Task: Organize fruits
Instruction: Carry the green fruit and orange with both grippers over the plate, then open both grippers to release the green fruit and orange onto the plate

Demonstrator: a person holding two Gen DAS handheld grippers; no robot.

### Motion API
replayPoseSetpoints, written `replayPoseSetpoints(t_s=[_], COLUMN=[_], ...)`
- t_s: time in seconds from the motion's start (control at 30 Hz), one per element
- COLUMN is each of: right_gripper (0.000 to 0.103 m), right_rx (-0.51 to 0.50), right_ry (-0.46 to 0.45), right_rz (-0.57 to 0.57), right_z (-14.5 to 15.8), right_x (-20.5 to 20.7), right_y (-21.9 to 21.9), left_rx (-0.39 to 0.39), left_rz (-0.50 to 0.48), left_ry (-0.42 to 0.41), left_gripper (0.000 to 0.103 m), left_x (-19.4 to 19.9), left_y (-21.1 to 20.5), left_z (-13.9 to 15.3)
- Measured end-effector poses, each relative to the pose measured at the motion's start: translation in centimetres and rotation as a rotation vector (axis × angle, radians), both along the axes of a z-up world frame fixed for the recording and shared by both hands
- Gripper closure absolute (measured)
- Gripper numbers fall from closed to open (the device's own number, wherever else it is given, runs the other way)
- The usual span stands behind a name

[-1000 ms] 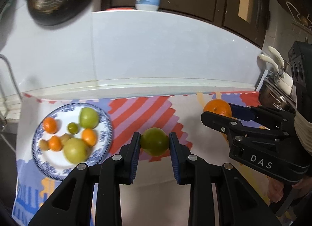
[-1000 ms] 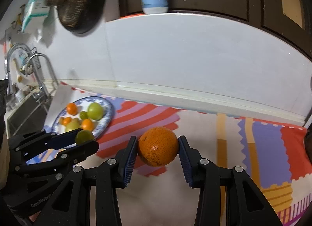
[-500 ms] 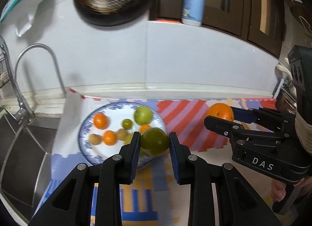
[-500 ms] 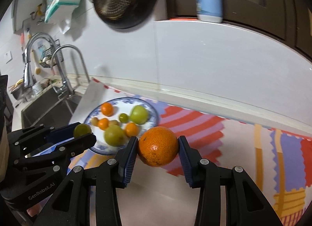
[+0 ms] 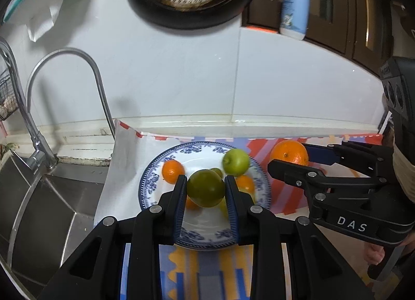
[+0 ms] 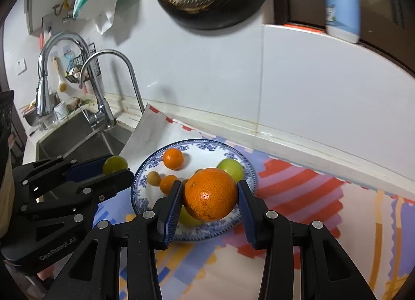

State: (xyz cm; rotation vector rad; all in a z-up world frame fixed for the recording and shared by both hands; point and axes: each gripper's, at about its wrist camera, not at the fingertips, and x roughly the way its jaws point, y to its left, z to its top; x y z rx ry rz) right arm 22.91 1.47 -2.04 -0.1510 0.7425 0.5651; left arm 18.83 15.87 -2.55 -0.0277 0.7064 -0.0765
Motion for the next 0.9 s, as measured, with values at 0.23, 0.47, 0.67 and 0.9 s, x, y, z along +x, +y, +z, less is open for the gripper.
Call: replayPoseSetpoints(t_s=[0.23,0.47,0.67,0.9], right_gripper=[0.060,0.060,0.060,0.060], right_rx=[-0.017,-0.036,-0.034,-0.042], right_ry=[0.034,0.069,0.108,0.131], right_rz=[0.023,0.044,0.048,0.061], right_z=[-2.1,-4.3,-5.9,-7.0], right_x=[2.6,4.7,6.2,6.4], right_y=[2.6,3.8,4.2,4.8], left_rx=[-0.004,-0.021,-0.044,-0.062], left_rz=[-0.015,-0.029,-0.066,-0.045], left_ry=[0.029,0.081,0.140,0.171], left_gripper=[0.074,0.074,0.074,0.073], left_x=[2.5,4.6,4.5,4.8], left_y=[2.0,2.4,1.5,1.5], left_z=[-2.2,-4.2,-5.6,-6.4])
